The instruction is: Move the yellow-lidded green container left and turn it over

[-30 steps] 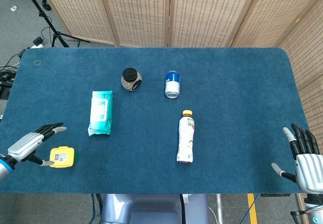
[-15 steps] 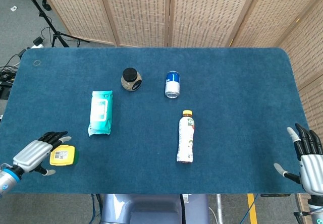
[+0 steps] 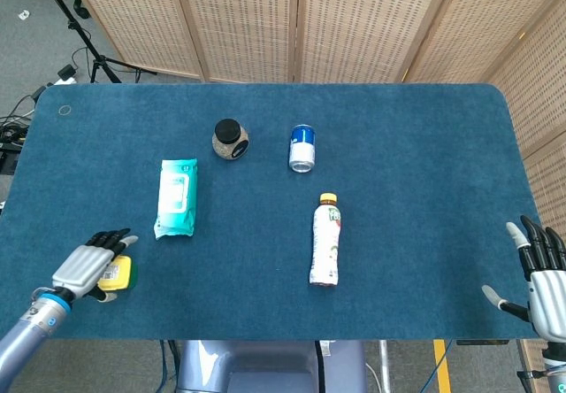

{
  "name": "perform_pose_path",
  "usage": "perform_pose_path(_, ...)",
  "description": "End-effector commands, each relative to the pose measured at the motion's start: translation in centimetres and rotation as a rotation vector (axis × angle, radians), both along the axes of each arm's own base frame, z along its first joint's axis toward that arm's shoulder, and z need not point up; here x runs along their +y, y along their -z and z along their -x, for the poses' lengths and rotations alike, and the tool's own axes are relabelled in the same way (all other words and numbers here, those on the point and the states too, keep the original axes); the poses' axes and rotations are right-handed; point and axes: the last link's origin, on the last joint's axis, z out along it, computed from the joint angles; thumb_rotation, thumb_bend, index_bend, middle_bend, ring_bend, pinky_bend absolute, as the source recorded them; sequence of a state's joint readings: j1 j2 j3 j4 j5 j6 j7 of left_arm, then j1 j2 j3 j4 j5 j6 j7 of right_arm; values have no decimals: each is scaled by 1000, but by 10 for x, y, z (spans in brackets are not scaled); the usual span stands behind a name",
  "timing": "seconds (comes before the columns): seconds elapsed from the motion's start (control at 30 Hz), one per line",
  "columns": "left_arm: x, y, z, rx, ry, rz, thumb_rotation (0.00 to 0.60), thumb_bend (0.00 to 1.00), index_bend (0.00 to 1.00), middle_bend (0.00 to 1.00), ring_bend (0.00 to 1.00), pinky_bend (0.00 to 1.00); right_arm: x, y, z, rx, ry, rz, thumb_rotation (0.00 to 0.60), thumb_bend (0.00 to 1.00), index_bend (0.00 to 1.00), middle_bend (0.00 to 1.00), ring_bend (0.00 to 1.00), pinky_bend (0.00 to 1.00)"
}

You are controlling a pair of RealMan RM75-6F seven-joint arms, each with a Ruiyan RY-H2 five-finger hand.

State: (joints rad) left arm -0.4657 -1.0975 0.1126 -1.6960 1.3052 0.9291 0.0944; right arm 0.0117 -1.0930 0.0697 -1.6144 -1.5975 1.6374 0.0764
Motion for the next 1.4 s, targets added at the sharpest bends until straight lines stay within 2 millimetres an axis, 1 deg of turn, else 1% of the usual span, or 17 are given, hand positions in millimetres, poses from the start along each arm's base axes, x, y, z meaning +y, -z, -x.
perform_pose_path(0.03,0,2,-1,-12,-1,-4,600,0,42,60,66,149,0,0,0,-1,1,1,600,0,19,0,0,0)
perform_pose_path(0.17,1,1,-1,-24,11,-50,600,0,200,318,285,255,-1,0,1,-2,3,0,600,0,19,0,0,0)
perform_pose_path(0.27,1,0,0,-12,14,-84,600,0,277,411,368,309,-1,0,1,-2,4,0,600,0,19,0,0,0)
perform_pose_path(0.37,2,0,1,2,5,-107,600,0,317,447,403,351,-1,0,1,-2,6,0,600,0,19,0,0,0)
perform_pose_path(0.53,2,1,0,7,-2,-117,600,0,359,500,458,377,-1,1,1,-1,7,-1,600,0,19,0,0,0)
perform_pose_path(0.7,3,1,-2,-11,-7,-127,600,0,379,512,471,381,-1,1,1,-1,9,-1,600,0,19,0,0,0)
perform_pose_path(0.77,4,-1,-5,-45,-7,-140,600,0,391,515,474,381,-1,1,1,-2,9,-2,600,0,19,0,0,0)
perform_pose_path(0.87,6,-4,-11,-138,1,-171,600,0,402,515,475,381,-1,1,1,-3,10,-2,600,0,19,0,0,0)
perform_pose_path(0.97,6,-6,-19,-340,4,-190,600,0,403,515,475,414,-1,1,1,-5,8,-3,600,0,19,0,0,0)
perform_pose_path(1.1,6,-5,-13,-612,-22,-133,600,0,414,517,475,445,0,2,0,-5,5,-3,600,0,19,0,0,0)
perform_pose_path(1.17,8,-4,-9,-704,-16,-111,600,0,442,529,475,449,0,2,0,-5,5,-4,600,0,19,0,0,0)
perform_pose_path(1.23,10,1,-6,-798,4,-92,600,0,483,542,475,449,0,2,0,-4,4,-4,600,0,19,0,0,0)
perform_pose_path(1.3,11,9,-3,-910,-8,-83,600,0,493,542,475,449,0,2,0,-3,4,-5,600,0,19,0,0,0)
perform_pose_path(1.4,12,26,7,-1002,14,-112,600,0,504,542,476,449,0,3,0,-1,6,-8,600,0,19,0,0,0)
